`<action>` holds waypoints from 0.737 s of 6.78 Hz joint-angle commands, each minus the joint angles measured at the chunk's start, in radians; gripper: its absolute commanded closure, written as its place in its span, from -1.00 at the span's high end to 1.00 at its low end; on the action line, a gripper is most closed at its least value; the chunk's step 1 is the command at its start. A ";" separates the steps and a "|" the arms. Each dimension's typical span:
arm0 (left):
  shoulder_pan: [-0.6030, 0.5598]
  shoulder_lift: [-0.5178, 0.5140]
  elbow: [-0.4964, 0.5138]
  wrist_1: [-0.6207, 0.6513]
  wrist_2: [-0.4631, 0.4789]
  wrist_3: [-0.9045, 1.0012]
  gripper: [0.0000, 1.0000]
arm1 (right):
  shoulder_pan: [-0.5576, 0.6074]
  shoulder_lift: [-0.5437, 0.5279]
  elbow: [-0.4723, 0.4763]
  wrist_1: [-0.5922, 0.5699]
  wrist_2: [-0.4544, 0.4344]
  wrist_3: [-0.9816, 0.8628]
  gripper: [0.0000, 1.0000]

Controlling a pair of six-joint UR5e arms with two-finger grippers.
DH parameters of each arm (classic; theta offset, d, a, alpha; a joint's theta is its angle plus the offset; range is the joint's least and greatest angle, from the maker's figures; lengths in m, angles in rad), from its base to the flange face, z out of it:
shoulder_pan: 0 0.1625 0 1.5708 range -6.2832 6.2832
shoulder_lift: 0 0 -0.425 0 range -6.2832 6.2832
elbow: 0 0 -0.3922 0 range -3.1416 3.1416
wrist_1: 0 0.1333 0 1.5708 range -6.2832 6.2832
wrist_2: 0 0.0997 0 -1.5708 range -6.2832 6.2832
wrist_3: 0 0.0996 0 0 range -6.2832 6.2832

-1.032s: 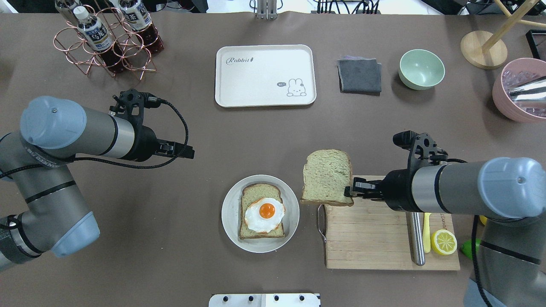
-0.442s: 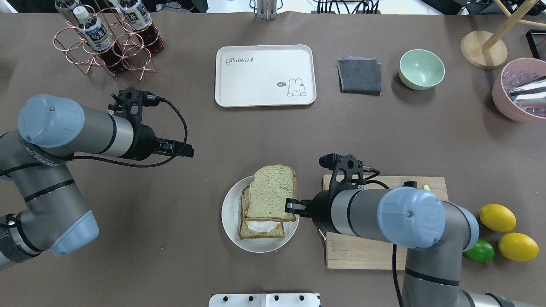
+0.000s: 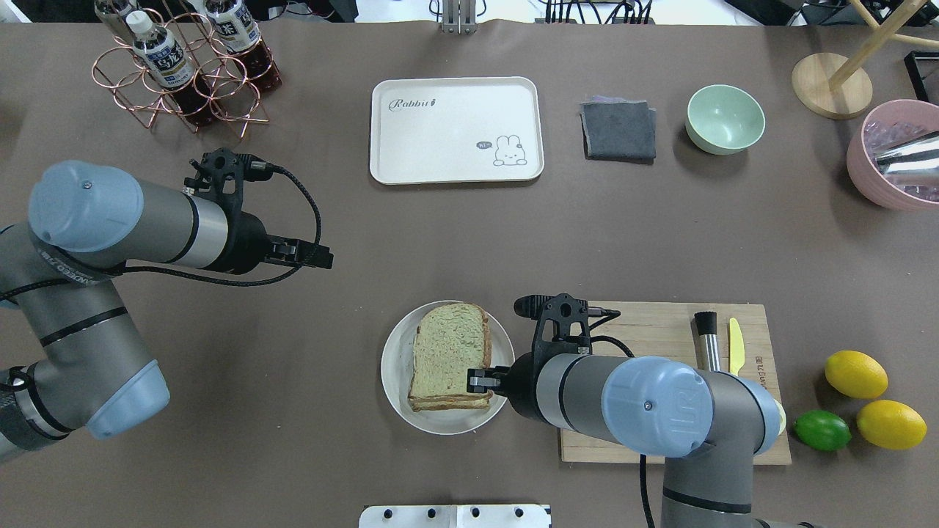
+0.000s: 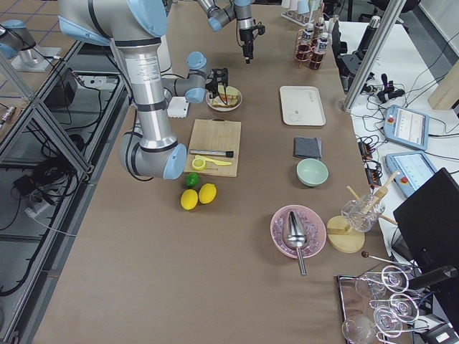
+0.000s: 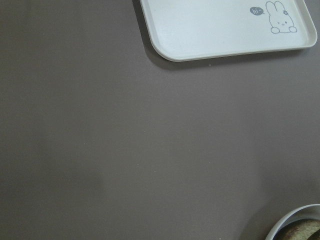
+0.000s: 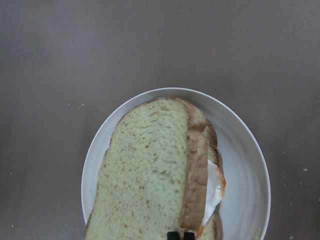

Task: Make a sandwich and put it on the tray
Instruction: 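Lay the bread slice over the fried egg and open the right gripper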

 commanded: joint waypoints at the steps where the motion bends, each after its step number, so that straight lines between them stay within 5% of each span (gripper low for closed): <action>1: 0.000 0.001 0.000 0.000 0.000 -0.003 0.95 | -0.015 0.004 -0.007 0.000 -0.019 -0.004 -1.00; 4: 0.000 0.001 0.000 0.000 0.000 -0.003 0.95 | -0.013 0.006 -0.016 0.002 -0.024 -0.009 -1.00; 5: 0.000 0.001 0.001 0.000 0.000 -0.003 0.95 | -0.009 0.006 -0.019 0.002 -0.024 -0.025 0.83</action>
